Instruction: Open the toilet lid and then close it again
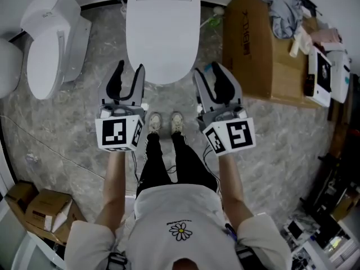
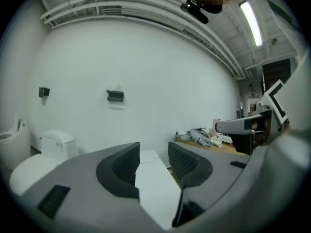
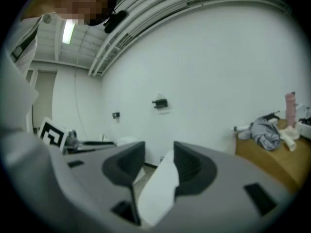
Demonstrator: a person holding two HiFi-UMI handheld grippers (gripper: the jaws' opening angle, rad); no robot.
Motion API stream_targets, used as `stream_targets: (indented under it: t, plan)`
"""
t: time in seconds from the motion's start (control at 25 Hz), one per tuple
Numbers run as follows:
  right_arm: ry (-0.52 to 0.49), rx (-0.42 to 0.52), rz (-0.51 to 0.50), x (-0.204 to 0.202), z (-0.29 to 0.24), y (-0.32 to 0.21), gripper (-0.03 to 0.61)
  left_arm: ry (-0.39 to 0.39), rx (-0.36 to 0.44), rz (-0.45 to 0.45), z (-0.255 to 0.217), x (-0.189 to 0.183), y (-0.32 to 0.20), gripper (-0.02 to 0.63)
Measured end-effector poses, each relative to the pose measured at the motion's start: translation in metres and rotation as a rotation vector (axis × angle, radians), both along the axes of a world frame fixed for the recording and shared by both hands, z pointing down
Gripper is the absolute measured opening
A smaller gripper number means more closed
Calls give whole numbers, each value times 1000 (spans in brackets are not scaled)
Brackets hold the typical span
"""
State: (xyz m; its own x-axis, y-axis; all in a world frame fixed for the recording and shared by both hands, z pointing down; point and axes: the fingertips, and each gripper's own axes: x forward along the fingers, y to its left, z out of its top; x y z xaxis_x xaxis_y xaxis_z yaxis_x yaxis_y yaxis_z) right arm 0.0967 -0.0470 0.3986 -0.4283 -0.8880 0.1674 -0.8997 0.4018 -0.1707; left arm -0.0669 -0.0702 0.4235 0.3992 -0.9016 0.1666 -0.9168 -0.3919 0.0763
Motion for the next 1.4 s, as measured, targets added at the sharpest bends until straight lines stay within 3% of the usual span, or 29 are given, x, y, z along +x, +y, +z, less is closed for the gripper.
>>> stream_targets:
  t: [0.12,0.24,0.4,0.56,0.8,1.0,1.4]
  plan:
    - [14,-40,-31,-3,47,-7,186,13,-52,-4,54,0,-2,190]
    - [49,-94,-61,-11,101,-5,192,-47,-100,-3,114,-3,3,190]
    - [129,-165,-89,-20,176,-2,195,-55,-201,-6,192,-8,3,205]
    - [175,-253,-130,-29,254,9,195,-99,-230,16,249,-6,10,237]
    - [263,-388,-164,-27,347,24,233,-57,-322,64,328,5,24,288]
    - [306,-488,-165,-28,407,36,236,-119,-391,31,383,-11,32,290]
    - [351,-580,-173,-34,462,41,236,-205,-440,118,430,-17,42,290]
